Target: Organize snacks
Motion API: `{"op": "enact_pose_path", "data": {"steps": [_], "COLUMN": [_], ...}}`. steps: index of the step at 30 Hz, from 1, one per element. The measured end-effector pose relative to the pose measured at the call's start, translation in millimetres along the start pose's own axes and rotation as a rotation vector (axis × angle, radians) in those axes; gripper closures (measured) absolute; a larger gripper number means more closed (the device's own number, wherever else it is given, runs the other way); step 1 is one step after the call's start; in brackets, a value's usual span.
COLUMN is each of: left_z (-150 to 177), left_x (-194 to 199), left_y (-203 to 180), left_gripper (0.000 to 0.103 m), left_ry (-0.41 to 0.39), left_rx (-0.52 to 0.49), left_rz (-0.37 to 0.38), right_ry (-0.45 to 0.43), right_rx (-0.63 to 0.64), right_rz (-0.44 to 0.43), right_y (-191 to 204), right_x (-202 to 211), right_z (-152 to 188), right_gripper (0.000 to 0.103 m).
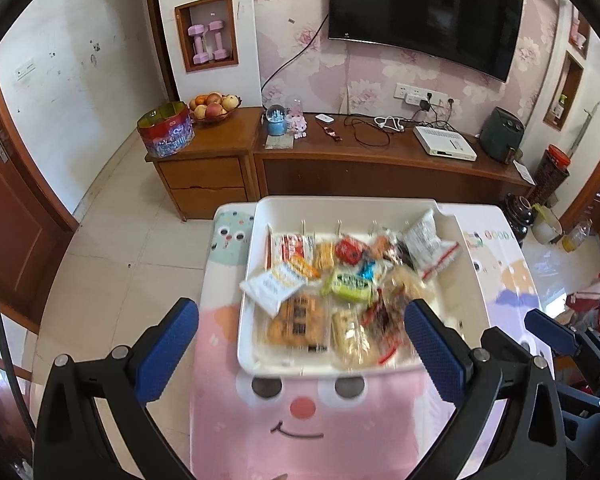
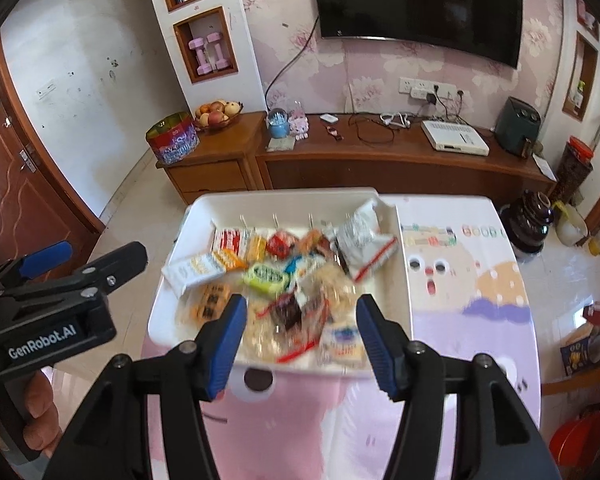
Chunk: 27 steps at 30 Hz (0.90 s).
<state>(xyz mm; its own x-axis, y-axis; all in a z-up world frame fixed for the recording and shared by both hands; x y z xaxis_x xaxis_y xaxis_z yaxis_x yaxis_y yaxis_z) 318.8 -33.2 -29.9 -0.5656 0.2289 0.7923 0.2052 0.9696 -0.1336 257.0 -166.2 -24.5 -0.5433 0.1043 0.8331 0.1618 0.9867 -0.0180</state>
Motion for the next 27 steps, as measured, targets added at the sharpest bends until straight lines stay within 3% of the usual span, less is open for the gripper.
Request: {"op": "enact_pose_path", "data": {"steps": [13,27], "left_z": [84.1,108.4], "left_x": [75.8,117.6], "left_y": [-27.3,-48.4], "left_gripper": [0.001,0.001], "left_ry": [0.020,0.000], "left_rx": [-0.024,-0.024], "left_rz": [0.061,0.001], "right_ry": [0.009,-0.017], "right_rx": [-0.103,-0.039], "right_rz": [0.034,0.045], "right_y": [-26.2,-37.2], "right_x": [86.2,132.2], "right_z": [75.0,93.9], "right_gripper": [0.045,0.045]}}
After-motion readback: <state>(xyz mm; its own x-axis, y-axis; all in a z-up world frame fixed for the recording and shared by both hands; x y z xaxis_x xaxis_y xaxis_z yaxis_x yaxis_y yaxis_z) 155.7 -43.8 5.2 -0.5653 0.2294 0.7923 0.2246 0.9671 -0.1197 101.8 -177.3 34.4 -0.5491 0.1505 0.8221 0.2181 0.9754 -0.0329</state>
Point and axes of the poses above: each gripper's, at about its wrist camera, not at the fingertips, and x roughly against the way its jaws point, y to its left, z to its underside, the point moved 9 cm from there along -x, roughly the way its jaws point, and after that the axes turned 8 degrees about z, right-handed, at the moved point
